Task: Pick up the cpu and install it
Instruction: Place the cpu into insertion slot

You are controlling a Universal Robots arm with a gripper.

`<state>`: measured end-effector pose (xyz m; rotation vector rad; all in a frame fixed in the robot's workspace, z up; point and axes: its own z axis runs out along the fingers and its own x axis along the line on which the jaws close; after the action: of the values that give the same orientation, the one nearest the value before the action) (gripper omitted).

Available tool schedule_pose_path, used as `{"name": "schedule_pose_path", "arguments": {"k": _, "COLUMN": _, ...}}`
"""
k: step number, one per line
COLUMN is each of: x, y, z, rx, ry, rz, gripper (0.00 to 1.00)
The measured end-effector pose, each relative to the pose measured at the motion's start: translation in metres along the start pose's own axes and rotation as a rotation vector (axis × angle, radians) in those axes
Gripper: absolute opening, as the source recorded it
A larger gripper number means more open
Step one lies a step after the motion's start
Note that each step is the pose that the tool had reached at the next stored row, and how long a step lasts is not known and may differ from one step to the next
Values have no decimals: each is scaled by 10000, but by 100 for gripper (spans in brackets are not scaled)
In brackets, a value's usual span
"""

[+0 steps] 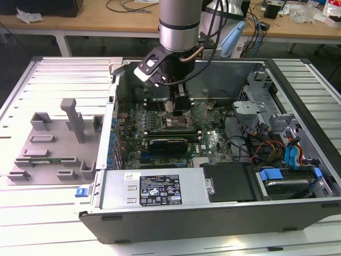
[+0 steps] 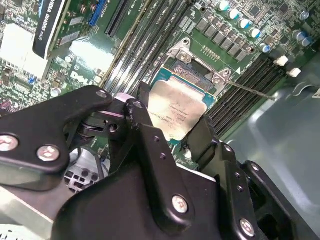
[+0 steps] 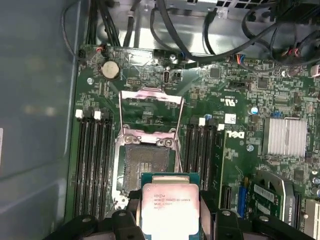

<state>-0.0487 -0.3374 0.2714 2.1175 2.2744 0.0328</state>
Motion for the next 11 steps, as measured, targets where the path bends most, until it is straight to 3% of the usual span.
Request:
{"name": "schedule_pose_path", "arguments": {"k": 2, "x": 1, "y": -6, "z": 8, "rx": -330, "ry": -26, "rz": 7, "gripper": 55}}
{"name": "schedule_pose_path", "arguments": {"k": 3, "x": 2, "y": -9, "z": 15, "rx": -438, "ry": -31, "rz": 7, "gripper": 55}}
{"name": "schedule_pose_path", "arguments": {"k": 5, "x": 2, "y": -11, "z": 26, "rx": -480, "ry": -36, "rz": 7, "gripper": 55}}
{"name": "schedule_pose_path", "arguments": {"k": 8, "x": 3, "y": -19, "z": 101, "rx": -518, "ry": -42, "rz": 6, "gripper": 55}}
{"name": "schedule_pose_path", "arguments": {"k": 11, "x": 3, "y": -20, "z": 103, "rx": -519, "ry": -43, "rz": 7, "gripper": 55}}
